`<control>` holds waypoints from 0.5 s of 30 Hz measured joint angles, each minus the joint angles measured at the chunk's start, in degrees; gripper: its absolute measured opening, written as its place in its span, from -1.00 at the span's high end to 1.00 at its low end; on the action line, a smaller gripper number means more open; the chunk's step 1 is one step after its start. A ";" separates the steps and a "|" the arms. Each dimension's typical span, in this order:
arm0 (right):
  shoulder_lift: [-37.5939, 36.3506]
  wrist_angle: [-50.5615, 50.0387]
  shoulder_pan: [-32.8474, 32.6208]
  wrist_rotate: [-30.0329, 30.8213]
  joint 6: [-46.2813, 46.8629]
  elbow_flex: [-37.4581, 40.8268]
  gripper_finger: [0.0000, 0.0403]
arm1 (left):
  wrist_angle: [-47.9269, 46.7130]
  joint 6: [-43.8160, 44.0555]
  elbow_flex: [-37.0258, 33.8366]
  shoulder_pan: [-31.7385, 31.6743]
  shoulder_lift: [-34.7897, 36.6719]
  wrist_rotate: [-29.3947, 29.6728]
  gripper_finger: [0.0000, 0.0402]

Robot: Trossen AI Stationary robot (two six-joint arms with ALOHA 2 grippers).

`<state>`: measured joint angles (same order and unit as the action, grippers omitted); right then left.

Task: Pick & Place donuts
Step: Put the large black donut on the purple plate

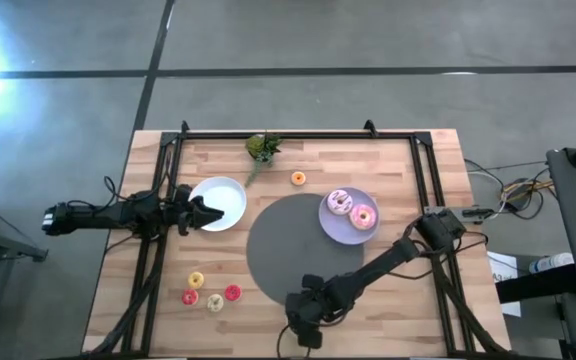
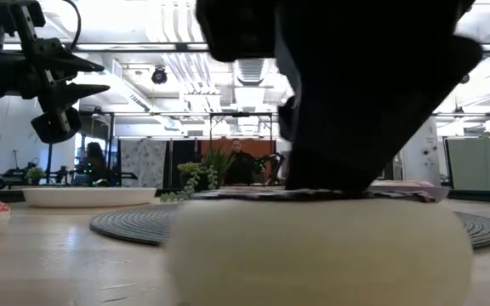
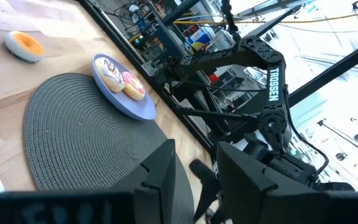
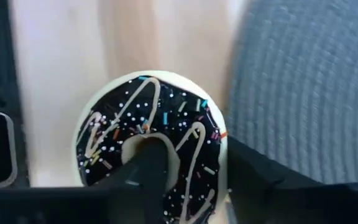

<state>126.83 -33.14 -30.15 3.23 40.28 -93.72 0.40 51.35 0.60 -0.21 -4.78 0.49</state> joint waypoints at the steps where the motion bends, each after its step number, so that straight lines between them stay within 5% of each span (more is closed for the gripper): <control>1: -0.64 -1.55 0.10 0.28 0.57 -0.02 0.45 | 0.00 0.00 0.00 0.00 0.00 -0.01 0.54; 7: -8.36 -11.23 1.46 4.40 0.93 -0.02 0.86 | 0.02 0.00 0.00 -0.02 0.00 0.01 0.54; 15: -22.98 -37.43 8.01 14.74 15.41 7.28 0.83 | 0.12 -0.35 0.00 -0.07 -0.36 0.59 0.54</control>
<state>103.85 -70.57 -22.14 17.98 55.69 -86.44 0.53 51.00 0.60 -0.27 -5.14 1.08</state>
